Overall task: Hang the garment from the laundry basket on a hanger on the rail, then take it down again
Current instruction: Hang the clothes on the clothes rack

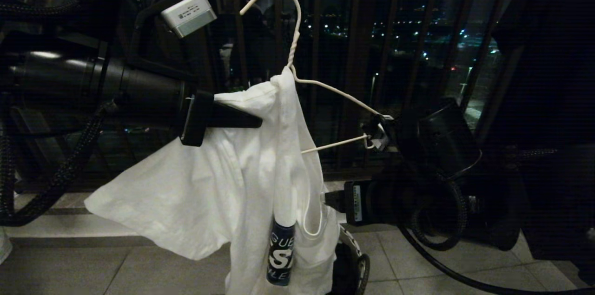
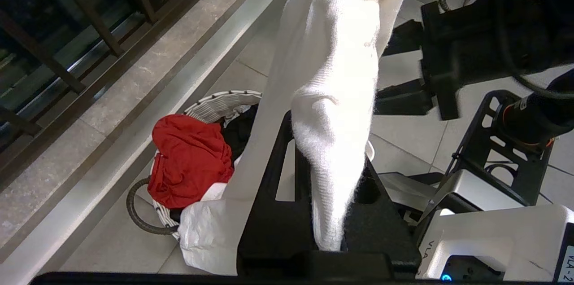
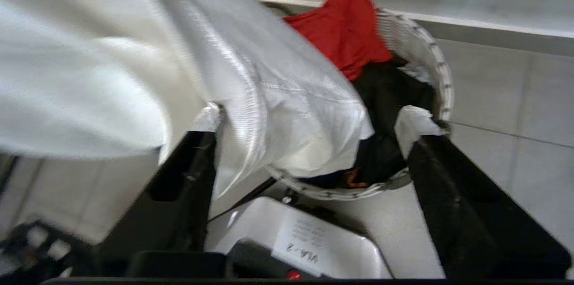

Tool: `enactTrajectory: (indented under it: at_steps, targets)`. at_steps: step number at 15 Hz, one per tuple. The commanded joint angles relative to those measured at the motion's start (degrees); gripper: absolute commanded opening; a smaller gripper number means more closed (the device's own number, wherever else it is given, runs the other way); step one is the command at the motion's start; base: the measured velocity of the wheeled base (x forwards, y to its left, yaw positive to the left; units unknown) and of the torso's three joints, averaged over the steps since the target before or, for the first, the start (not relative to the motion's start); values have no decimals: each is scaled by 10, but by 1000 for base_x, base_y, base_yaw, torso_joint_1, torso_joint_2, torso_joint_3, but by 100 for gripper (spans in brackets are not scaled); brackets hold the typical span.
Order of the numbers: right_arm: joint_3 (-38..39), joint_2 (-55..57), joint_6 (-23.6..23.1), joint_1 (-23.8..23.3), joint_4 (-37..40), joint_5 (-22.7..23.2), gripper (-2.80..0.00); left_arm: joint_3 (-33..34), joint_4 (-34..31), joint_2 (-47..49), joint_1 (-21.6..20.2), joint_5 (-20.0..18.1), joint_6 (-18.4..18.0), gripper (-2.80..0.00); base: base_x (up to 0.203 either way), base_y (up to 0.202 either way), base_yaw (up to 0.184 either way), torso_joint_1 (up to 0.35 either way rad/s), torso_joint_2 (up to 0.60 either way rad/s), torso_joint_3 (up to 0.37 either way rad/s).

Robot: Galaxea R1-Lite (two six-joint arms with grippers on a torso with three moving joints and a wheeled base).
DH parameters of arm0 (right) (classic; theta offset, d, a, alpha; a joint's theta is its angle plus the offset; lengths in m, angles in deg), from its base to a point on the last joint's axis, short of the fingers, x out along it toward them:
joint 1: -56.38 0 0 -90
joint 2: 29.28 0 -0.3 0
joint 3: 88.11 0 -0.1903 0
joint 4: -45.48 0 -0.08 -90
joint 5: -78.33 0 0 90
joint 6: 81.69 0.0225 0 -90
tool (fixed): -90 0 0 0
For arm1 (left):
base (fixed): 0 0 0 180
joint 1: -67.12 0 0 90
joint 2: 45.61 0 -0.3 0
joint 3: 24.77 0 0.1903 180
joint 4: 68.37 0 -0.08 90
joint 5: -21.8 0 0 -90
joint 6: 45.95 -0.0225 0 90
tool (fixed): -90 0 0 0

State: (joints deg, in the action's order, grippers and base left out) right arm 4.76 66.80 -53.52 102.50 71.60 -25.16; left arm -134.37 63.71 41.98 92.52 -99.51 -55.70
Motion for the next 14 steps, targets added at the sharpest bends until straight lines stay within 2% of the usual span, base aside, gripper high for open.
enactTrajectory:
  at_steps: [1,8,12,14]
  targets:
    - [-2,13,2,1,0,-15,0,0,-1,0,0,-2,0,-280,0,0,0,0,0,0]
    - [5,-36,-3,33,5,-18,0,-1,-1,8,-1,-2,-1,-280,0,0,0,0,0,0]
    - [4,-13,-2,39,1,-21,0,-1,4,9,-1,-2,-1,-280,0,0,0,0,0,0]
    - [3,1,0,37,1,-40,0,9,27,9,-1,-2,3,-280,0,0,0,0,0,0]
